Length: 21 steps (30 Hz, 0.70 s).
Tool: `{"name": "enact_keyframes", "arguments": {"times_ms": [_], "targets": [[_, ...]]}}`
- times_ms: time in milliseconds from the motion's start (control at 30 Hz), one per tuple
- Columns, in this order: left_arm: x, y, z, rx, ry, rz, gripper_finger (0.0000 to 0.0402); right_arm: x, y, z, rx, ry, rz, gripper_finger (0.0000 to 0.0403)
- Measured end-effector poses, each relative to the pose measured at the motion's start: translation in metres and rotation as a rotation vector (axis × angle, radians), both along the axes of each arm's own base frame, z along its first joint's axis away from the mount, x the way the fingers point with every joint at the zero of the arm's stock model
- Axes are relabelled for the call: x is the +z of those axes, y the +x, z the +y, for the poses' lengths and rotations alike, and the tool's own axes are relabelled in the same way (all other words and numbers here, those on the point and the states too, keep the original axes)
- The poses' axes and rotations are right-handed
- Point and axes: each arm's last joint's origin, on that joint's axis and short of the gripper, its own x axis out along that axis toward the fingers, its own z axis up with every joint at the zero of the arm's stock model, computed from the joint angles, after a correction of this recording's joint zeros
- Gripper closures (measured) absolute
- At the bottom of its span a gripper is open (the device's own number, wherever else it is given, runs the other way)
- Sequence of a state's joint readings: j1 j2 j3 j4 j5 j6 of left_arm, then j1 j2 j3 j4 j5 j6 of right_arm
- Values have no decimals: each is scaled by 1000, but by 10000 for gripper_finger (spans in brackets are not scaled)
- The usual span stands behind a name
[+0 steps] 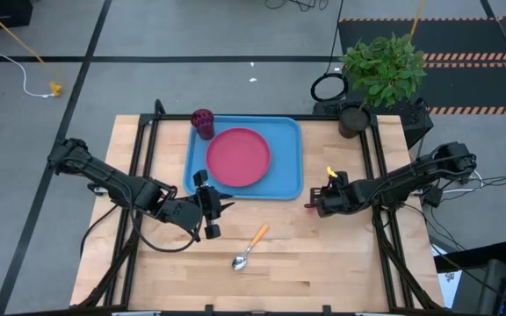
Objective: Pick and place plate/cup/fork/spoon on tray
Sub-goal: Put the pink fork on the blue tray to the right of the pink plate
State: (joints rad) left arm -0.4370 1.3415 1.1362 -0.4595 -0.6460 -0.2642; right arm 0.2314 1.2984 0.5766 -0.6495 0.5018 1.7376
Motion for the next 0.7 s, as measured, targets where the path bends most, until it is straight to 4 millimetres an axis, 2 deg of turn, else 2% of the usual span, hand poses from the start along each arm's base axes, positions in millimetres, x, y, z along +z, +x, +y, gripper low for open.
{"name": "enact_keyframes", "arguments": {"times_ms": [700], "targets": [[0,0,0,1,-2,0,316,-8,-3,2,-14,13,48,300]]}}
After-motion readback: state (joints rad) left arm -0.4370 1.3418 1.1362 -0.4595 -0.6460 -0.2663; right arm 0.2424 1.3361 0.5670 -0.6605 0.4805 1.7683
